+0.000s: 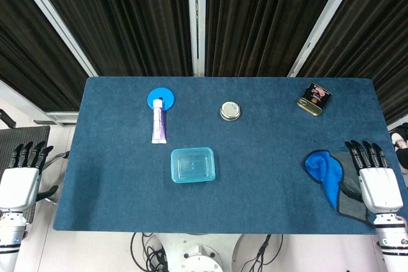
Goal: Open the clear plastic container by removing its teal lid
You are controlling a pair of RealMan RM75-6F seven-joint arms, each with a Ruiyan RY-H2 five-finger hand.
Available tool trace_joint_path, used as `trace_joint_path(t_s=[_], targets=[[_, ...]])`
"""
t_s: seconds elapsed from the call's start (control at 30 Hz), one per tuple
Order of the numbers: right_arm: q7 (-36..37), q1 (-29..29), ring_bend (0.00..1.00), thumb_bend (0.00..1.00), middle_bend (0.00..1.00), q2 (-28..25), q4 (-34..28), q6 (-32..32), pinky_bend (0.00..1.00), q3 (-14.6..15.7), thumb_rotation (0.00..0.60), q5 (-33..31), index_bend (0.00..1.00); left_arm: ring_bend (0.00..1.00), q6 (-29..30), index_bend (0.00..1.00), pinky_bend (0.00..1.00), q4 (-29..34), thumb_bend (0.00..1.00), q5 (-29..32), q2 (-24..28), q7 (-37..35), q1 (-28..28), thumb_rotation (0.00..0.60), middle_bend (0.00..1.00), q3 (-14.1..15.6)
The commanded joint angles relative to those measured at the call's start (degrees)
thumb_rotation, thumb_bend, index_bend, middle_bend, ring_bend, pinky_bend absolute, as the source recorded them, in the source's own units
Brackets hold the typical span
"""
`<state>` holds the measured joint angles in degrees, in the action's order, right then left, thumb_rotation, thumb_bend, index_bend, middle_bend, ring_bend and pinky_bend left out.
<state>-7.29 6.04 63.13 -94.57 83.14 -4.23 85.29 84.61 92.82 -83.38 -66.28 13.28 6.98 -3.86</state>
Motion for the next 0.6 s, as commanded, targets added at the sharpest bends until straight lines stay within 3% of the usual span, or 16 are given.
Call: trace_joint_path(t_s=[0.03,0.6], targets=[[-0.01,0.16,0.0,0.14,0.09,0.23,0.18,-0.58,0.0,0.16,0.569,-0.16,0.0,0.0,-0.24,0.15,0.0,0.17,0.0,0.51,-0.39,0.35,-0.18,0.6,0.06,0.19],[1.9,-0.28,0.0,0.14,0.08,0.61,1.56,0.95,0.0,0.44,0.569,1.17,0.0,0.0,-3.36,0.15,0.0,1.46,0.0,-1.62,-1.21,0.85,3.14,0.6,0.06,-0.28]])
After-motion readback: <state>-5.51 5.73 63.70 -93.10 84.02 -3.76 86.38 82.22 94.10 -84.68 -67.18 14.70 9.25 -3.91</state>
